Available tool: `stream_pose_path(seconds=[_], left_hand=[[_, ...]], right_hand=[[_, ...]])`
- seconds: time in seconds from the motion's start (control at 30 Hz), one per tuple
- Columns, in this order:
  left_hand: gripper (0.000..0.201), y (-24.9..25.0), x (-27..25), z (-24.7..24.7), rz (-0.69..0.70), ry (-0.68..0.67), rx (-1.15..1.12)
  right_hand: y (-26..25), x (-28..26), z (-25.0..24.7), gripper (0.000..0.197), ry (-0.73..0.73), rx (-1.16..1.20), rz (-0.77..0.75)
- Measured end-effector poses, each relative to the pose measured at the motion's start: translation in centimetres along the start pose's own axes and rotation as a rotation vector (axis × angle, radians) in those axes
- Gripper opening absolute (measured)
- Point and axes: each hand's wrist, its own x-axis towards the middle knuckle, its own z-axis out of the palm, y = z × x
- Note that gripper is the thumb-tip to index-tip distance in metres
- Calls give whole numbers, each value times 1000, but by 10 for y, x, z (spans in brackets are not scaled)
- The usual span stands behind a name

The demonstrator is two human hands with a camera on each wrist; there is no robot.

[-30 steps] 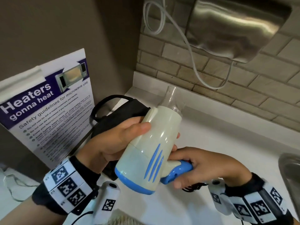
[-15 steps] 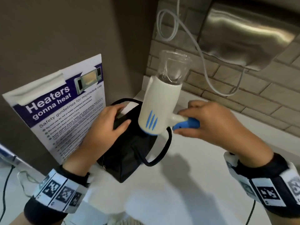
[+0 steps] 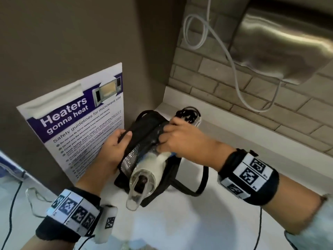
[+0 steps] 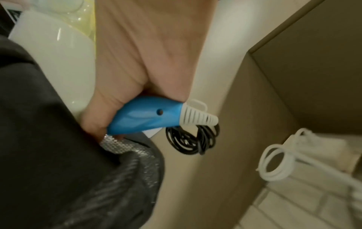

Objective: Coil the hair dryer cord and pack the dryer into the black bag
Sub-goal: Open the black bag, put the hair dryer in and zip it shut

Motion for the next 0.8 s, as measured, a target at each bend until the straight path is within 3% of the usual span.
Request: stream_pose_path(seconds=[0.07,0.17,0.3,0.43,0.6,0.7,0.8], left_hand=[[15,4,-5,5,48,0,-15],[12,6,-9,9,133,-54,61],[14,12,-14,1,100,-119,50],[11,13,-22,0,133,-254,190],[8,17,-26,2,111,-245,159],[16,15,-24,-3,78,-234,167],[10,18,-26,-6,52,-260,140]], right_hand=[[-5,8,6,37,-124,105,-43],[-11,20,20,38,-250,193,-77],[-12,29,44,40,-228,477,-117],[-18,33,67,29,-293,702,-75],[-24,41,93,35,-315,748,-32],[-23,43,100,33,-282,738,-31],[-28,37,96,31,-236,676,-3]])
